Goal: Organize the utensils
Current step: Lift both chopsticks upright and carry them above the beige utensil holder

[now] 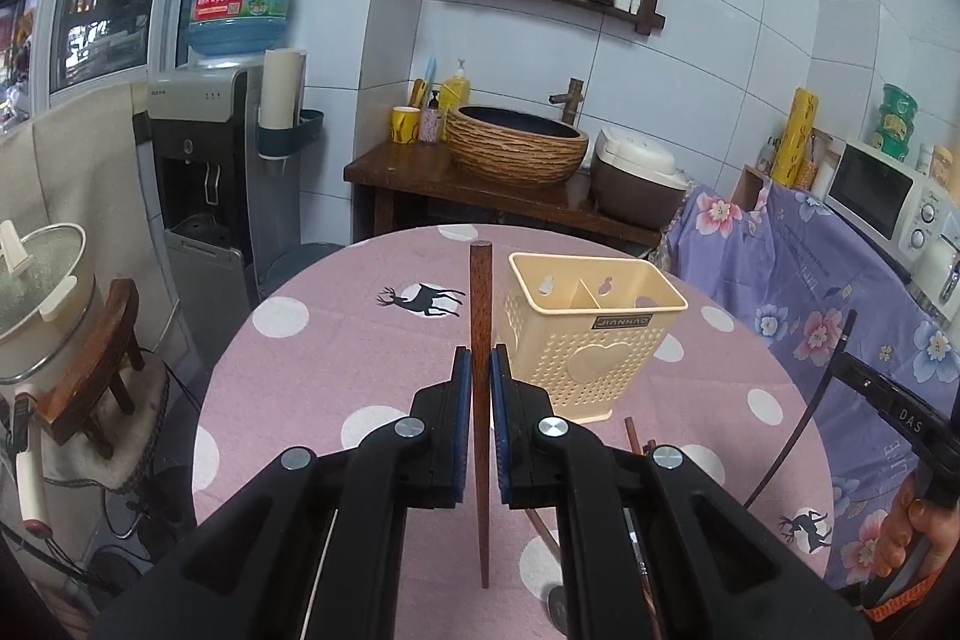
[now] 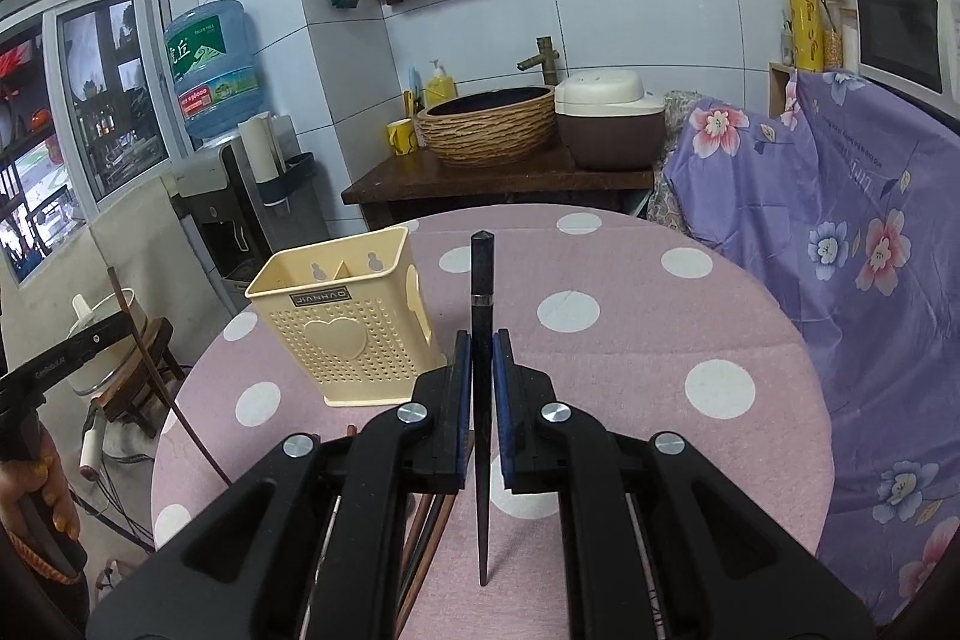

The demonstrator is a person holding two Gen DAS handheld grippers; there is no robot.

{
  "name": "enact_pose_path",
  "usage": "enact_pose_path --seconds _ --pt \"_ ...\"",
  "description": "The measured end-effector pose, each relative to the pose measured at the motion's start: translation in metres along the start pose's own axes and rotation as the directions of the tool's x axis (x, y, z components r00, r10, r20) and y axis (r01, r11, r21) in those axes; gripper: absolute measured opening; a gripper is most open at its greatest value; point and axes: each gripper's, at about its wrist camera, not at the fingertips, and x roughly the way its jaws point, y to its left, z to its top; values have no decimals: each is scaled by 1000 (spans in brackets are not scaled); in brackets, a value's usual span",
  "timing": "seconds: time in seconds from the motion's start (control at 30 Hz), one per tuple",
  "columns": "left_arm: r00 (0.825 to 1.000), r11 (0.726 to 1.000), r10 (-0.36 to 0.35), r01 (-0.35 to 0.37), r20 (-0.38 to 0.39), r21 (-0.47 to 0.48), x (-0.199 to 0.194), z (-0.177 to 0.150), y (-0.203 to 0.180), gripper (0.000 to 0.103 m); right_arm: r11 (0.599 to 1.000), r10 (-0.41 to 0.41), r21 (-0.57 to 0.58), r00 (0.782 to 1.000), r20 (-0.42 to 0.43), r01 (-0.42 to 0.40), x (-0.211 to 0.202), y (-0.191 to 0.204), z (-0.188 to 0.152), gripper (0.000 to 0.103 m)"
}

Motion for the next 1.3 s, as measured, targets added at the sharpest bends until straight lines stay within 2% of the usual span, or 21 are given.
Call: enact_pose_path --seconds 0.3,0.53,0.77,0.9,1.0,1.13,1.2,1.3 --pt "1000 1000 12 -12 18 5 -2 10 7 8 1000 4 -9 1000 -6 -4 0 -1 7 8" --pt "998 1000 25 -26 55 15 -5 42 9 8 999 -2 -47 1000 7 2 1 6 33 8" --pt "990 1000 -1 2 142 -6 -22 107 1 8 998 32 -57 996 89 -27 -13 24 104 8" --pt "982 997 -60 66 180 -29 -29 145 -14 8 996 65 -73 986 153 -55 -24 50 151 8" --pt "976 997 -67 74 207 -26 -23 161 -28 8 994 91 -77 976 197 -77 -25 72 179 8" --pt "978 999 -53 55 202 -1 1 156 -47 8 992 102 -96 970 219 -83 -7 99 186 8" --pt "981 999 -45 46 189 3 15 147 -48 8 991 85 -116 973 213 -61 10 108 175 8" --pt "988 999 -43 45 150 -6 35 132 -44 8 993 73 -101 984 161 -58 42 108 154 8"
